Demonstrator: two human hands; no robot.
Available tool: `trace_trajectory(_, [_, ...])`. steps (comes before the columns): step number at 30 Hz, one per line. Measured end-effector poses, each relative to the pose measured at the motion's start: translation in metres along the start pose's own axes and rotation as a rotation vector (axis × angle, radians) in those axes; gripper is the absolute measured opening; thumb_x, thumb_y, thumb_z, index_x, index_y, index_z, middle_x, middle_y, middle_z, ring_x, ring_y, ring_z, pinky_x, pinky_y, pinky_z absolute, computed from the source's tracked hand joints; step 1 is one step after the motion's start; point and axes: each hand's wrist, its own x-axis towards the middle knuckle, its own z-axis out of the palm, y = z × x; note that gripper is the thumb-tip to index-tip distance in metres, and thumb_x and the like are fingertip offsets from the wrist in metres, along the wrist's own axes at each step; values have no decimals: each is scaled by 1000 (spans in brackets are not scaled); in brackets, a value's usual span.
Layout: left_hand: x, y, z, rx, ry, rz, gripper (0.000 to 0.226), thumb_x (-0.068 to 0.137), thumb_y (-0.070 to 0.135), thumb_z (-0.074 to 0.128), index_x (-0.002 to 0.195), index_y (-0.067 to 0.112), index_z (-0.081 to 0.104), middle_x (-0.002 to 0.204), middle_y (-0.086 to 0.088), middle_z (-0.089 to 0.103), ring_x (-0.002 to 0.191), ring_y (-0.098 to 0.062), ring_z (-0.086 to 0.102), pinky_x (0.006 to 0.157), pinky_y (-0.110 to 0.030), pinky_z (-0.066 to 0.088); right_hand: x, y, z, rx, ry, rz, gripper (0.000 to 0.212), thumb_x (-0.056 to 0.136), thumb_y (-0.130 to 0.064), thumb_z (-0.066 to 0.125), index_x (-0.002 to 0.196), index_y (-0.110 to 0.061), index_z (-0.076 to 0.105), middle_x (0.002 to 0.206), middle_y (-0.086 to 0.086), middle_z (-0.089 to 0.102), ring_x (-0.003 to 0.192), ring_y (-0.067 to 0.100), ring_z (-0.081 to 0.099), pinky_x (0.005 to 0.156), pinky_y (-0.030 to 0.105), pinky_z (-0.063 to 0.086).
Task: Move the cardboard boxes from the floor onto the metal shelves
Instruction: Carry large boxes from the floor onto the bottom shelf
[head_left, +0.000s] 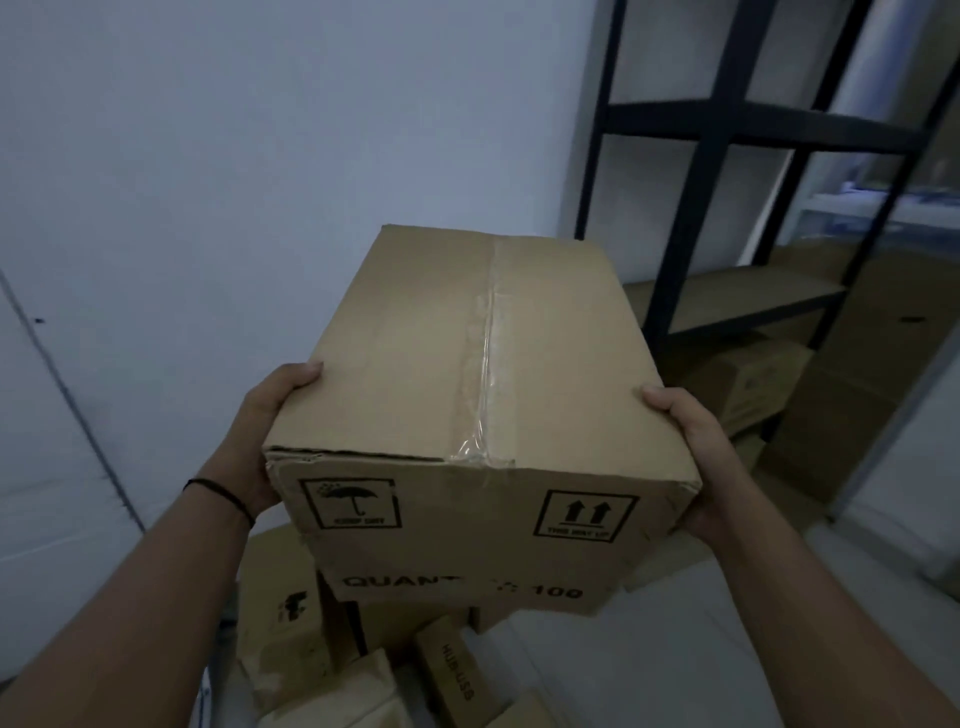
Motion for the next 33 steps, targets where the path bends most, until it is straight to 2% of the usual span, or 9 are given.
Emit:
trace_trajectory(3, [6,-7,12,15,-86,-55,33,93,34,43,101,8,62,77,-8,72,65,-22,69,65,-34,57,-31,2,-10,-1,98,-24,30,92,-32,49,109,-11,63,80,6,74,65,20,70,64,33,50])
trace_trajectory(6, [8,-15,32,38,-181,-108,33,91,35,45,101,7,61,74,-8,71,63,-22,68,57,-31,57,-64,4,-24,23,212,-69,26,93,-31,49,101,-11,64,71,5,72,58,18,69,51,27,53])
trace_trajectory(9, [9,-26,55,47,-258,-151,44,77,35,60,110,6,60,84,-11,70,72,-27,66,67,-37,55,-96,1,-36,53,303,-107,24,94,-29,48,97,-10,63,69,5,72,56,18,69,46,24,53])
trace_trajectory(14, [6,-50,99,31,-383,-242,53,71,33,66,117,8,60,97,-13,68,83,-31,65,84,-45,47,-149,-4,-62,56,444,-166,38,80,-33,58,109,-10,64,85,9,74,72,24,69,70,37,51])
trace_trajectory(17, [1,-66,132,34,-443,-295,65,67,35,70,124,7,58,102,-14,66,91,-31,61,92,-48,44,-183,-9,-81,62,537,-199,31,88,-33,55,107,-11,63,79,7,73,67,22,70,61,33,53])
trace_trajectory(21, [-11,-87,177,20,-540,-333,42,76,35,60,109,11,61,84,-8,72,74,-23,68,77,-39,53,-223,-18,-104,90,633,-238,27,91,-32,52,103,-11,63,74,7,72,61,20,70,53,28,55])
trace_trajectory(23, [-19,-97,199,4,-594,-329,30,84,33,54,104,13,62,82,-7,71,68,-20,69,68,-34,57,-244,-23,-114,112,667,-262,28,92,-32,51,105,-10,62,73,7,72,59,20,69,48,27,55])
trace_trajectory(27, [-36,-112,240,15,-670,-344,30,87,34,51,107,15,63,88,-8,72,74,-22,69,76,-39,53,-276,-35,-137,108,736,-291,33,91,-33,52,114,-9,59,76,7,71,65,22,68,57,33,52])
trace_trajectory(33, [-60,-131,302,10,-750,-348,33,90,34,49,118,19,58,83,-6,73,69,-21,70,61,-35,58,-322,-57,-177,127,758,-331,33,91,-34,50,110,-9,61,74,8,71,63,22,69,55,32,53])
